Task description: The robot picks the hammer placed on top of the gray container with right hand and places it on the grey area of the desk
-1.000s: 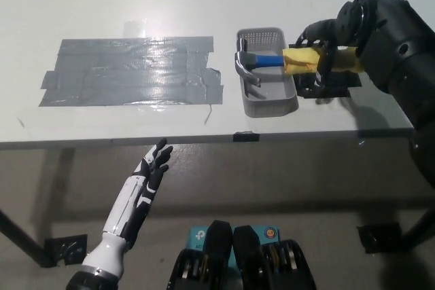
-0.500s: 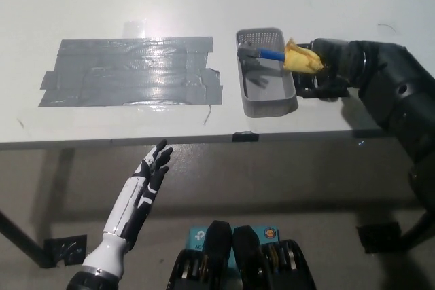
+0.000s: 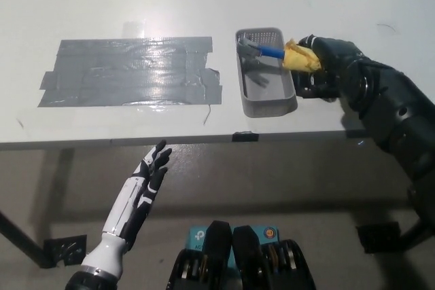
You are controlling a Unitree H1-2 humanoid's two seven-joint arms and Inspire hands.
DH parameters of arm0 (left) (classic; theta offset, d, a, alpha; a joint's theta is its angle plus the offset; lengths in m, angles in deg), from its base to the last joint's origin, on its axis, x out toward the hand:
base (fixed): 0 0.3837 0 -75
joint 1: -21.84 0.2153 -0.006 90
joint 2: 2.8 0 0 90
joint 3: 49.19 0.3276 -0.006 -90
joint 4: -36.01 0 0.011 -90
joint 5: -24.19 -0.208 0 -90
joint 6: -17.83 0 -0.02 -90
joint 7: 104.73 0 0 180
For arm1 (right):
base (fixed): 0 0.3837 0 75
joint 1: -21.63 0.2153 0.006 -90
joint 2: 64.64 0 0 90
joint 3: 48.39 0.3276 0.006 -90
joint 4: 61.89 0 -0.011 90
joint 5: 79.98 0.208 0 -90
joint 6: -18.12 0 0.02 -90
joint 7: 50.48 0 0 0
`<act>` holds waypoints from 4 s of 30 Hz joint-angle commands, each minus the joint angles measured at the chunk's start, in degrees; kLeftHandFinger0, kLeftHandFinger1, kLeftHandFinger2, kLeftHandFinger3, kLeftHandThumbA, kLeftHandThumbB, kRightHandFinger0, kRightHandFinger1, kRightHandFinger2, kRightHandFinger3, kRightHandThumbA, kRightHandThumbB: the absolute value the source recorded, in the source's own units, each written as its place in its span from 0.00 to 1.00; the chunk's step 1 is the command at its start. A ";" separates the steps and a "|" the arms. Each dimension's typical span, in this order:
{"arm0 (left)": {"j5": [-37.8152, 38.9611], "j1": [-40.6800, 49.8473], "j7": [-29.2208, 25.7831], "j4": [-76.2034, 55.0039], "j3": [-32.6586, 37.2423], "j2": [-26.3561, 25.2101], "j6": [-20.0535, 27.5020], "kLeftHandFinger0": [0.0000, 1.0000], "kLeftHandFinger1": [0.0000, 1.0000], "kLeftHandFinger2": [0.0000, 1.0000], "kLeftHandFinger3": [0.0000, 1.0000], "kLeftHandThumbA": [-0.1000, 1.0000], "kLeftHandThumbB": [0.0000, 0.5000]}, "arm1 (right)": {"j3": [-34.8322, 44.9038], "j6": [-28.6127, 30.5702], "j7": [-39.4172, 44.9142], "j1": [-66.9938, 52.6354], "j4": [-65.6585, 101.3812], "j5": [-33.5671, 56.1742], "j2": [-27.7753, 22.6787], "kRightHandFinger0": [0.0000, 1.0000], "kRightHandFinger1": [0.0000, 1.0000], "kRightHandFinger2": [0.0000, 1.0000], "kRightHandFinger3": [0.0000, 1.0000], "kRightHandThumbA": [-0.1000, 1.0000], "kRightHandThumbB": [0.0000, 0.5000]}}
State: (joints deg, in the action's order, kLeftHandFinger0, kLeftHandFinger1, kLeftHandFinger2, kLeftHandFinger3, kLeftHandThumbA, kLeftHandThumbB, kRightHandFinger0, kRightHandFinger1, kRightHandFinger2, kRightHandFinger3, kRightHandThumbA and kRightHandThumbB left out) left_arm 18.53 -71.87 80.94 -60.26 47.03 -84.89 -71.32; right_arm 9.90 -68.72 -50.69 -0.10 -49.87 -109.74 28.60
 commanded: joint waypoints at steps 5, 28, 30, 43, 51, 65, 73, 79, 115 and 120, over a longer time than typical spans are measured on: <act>0.40 -1.05 1.83 -2.25 0.47 -1.27 -0.14 1.00 1.00 1.00 1.00 0.97 0.07 | 7.94 8.90 -13.08 7.82 4.01 3.24 -0.53 0.00 0.36 0.78 0.88 0.00 0.24; -0.28 0.90 2.51 -2.92 1.44 -1.24 -0.29 1.00 1.00 1.00 1.00 0.93 0.05 | 8.52 7.59 -16.19 9.41 7.57 -0.10 9.65 0.00 0.31 0.74 0.68 0.00 0.25; -0.70 0.97 2.54 -3.15 1.79 -1.38 -0.58 1.00 1.00 1.00 1.00 0.93 0.08 | 7.87 7.28 -16.38 9.38 6.91 -0.74 11.67 0.00 0.35 0.80 0.76 0.00 0.27; -1.72 0.50 2.30 -4.18 2.26 -2.21 -1.86 1.00 1.00 1.00 1.00 0.93 0.05 | 8.27 5.93 -18.29 10.86 0.52 0.12 20.79 0.00 0.31 0.73 0.74 0.00 0.30; -1.60 0.08 3.05 -4.31 2.49 -2.65 -1.59 1.00 1.00 1.00 1.00 0.92 0.06 | 9.24 5.15 -18.39 8.30 -0.78 1.02 22.38 0.00 0.31 0.73 0.81 0.00 0.27; -1.50 -1.02 3.44 -3.40 2.81 -2.91 -0.83 1.00 1.00 1.00 1.00 0.91 0.12 | 8.60 2.47 -17.39 1.84 -2.18 0.44 21.92 0.00 0.37 0.77 0.83 0.00 0.31; -1.69 -1.32 3.57 -3.73 3.08 -3.01 -1.48 1.00 1.00 1.00 1.00 0.90 0.14 | 8.66 2.85 -18.10 -0.07 -2.37 0.61 21.56 0.00 0.37 0.83 0.90 0.00 0.21; -1.51 -1.68 3.62 -3.52 3.00 -3.02 -1.48 1.00 1.00 1.00 1.00 0.89 0.14 | 11.32 3.74 -13.99 0.96 -1.93 3.61 20.76 0.92 1.00 1.00 1.00 0.65 0.73; -1.77 -8.20 3.67 -2.01 1.28 -3.28 -1.74 1.00 1.00 1.00 1.00 0.95 0.16 | 25.83 -3.62 12.88 7.92 54.20 16.54 6.11 1.00 1.00 1.00 1.00 1.00 1.00; 0.11 -11.56 2.61 -0.16 -0.71 -2.77 -1.56 1.00 1.00 1.00 1.00 1.00 0.22 | 28.73 -11.75 20.09 0.53 79.39 20.14 -4.84 1.00 1.00 1.00 1.00 1.00 0.87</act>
State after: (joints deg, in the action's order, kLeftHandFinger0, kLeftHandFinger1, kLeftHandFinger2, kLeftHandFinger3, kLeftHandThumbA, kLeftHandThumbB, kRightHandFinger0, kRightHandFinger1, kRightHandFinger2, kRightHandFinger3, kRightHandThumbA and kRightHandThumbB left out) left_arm 16.93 -75.85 84.51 -60.75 49.53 -87.12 -74.22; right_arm 34.32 -68.48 -44.39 2.92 -10.80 -96.47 40.13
